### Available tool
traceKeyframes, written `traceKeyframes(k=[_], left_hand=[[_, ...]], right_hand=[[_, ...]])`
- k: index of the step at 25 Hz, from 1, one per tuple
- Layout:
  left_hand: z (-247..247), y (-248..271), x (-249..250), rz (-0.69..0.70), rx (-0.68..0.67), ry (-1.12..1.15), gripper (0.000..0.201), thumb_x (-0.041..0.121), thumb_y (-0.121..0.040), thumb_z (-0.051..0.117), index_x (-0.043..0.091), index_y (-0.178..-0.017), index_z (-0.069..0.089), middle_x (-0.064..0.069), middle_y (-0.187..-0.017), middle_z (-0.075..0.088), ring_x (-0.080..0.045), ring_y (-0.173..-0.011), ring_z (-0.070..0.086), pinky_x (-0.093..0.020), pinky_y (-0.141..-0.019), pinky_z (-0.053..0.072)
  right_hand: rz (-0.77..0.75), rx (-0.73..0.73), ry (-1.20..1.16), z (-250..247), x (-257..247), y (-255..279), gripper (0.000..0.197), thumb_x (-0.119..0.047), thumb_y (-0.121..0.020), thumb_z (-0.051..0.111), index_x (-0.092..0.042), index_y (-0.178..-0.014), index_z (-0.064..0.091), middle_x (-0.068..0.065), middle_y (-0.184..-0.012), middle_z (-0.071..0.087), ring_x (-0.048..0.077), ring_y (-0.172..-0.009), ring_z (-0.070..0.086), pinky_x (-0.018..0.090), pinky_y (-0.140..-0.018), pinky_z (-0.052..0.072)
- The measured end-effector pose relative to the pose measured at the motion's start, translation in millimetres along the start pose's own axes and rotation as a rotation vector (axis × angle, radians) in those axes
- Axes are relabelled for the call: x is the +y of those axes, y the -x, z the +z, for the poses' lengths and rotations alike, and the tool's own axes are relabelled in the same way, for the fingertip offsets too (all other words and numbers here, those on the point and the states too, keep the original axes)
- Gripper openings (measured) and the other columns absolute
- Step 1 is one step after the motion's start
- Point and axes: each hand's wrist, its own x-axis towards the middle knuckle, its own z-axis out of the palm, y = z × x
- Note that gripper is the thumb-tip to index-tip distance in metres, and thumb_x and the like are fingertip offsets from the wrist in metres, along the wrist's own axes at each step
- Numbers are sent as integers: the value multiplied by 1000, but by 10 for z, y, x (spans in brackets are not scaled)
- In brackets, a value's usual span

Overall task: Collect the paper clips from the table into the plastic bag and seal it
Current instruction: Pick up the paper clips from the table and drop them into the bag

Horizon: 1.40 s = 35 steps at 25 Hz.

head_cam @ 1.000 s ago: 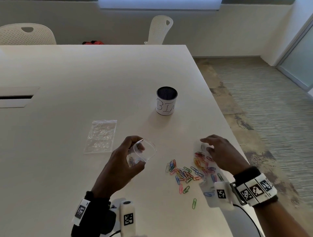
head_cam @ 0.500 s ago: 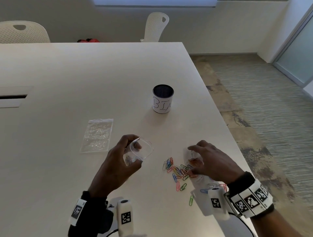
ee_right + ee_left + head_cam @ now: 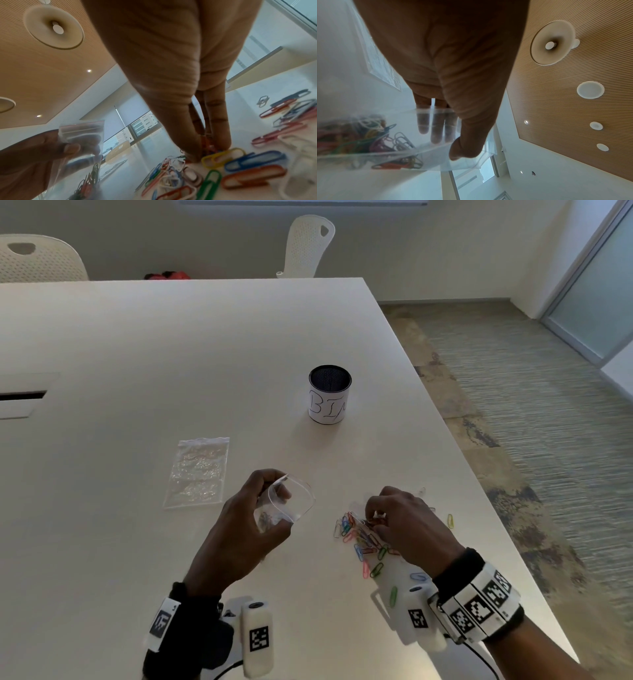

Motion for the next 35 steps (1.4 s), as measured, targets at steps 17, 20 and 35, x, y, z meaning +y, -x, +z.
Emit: traceKeyframes(k=[17,20,35], left_hand=[[202,11,-5,58,22,127,57,3,-85,79,32,-127,53,9,-111,69,-13,-108,68,-12,-80,55],[345,61,51,39,50,155,61,1,-83,79,33,-129,53,13,-112,70,-13,-111,69,-11,-89,52],[670,165,304,-12,145,139,62,-2,-84,76,39,-124,51,23,-109,67,-5,-96,69,-8,-70,52]], right_hand=[[160,189,-801,-221,-7,124,14,-3,-83,83,-13,-93,81,6,-80,82,20,-76,79,27,-77,64],[150,199,-1074,-404,-113,217,17,-1,-81,82,-5,-97,80,14,-86,81,33,-83,79,34,-82,65],[-392,139,-427,-423,-660,143,16,-14,-94,73,-18,-108,77,-3,-102,79,8,-88,75,21,-79,61]])
